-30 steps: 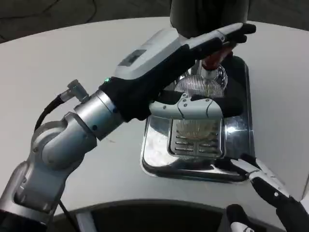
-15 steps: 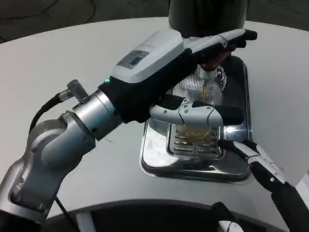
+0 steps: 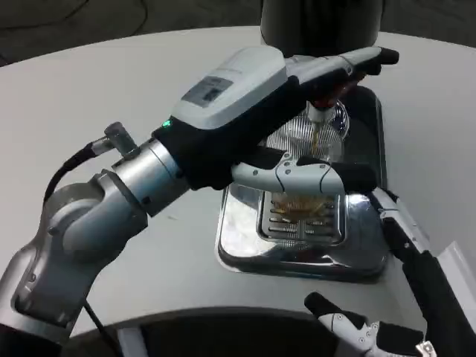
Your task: Grasp the cup under the faucet to collect the drink, then remove the cup.
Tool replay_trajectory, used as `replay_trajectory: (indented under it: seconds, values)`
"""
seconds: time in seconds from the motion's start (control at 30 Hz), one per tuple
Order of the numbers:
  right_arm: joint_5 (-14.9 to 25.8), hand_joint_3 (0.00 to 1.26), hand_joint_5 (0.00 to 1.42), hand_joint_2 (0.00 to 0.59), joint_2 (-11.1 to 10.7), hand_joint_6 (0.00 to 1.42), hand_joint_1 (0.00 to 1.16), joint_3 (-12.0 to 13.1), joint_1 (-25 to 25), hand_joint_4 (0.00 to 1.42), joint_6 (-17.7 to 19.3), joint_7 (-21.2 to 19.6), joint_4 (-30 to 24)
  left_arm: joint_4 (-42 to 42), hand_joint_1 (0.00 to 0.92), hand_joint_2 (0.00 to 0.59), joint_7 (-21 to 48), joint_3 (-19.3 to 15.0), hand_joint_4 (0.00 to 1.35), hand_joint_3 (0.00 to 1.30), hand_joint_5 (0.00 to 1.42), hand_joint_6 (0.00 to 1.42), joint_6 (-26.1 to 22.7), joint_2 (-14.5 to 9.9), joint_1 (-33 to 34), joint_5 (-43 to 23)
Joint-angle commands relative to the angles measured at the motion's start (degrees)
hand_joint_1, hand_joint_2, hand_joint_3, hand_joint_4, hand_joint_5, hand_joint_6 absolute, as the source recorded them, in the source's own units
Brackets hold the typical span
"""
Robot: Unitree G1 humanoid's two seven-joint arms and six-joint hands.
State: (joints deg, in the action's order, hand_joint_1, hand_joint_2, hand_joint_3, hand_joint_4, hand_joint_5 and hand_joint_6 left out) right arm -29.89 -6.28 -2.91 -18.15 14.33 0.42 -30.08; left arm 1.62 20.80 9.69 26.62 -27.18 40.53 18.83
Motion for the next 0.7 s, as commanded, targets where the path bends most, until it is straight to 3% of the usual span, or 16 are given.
replay_trajectory:
  seconds: [0.03,0.27,0.7]
  values:
    - [0.68,0.07,0.00,0.221,1.31,0.01,0.86,-0.35,1.28,0.04,-0.15,-3.03,2.94,0.06,0.000,0.088,1.67,1.36,0.16,0.14,0.28,0.19,0.36,-1.47,-2.02,1.63]
    - [4.10,0.06,0.00,0.211,4.58,0.03,0.87,-0.46,5.91,0.04,0.14,-7.83,11.00,0.27,0.000,0.086,1.36,1.25,0.16,0.14,0.28,0.19,0.49,-1.63,-1.89,1.75]
    - [4.55,0.05,0.00,0.210,7.02,0.04,0.87,-3.18,14.52,0.03,0.96,-13.25,21.44,-0.74,0.000,0.093,1.16,1.86,0.16,0.14,0.28,0.19,0.38,-2.15,-1.98,2.28]
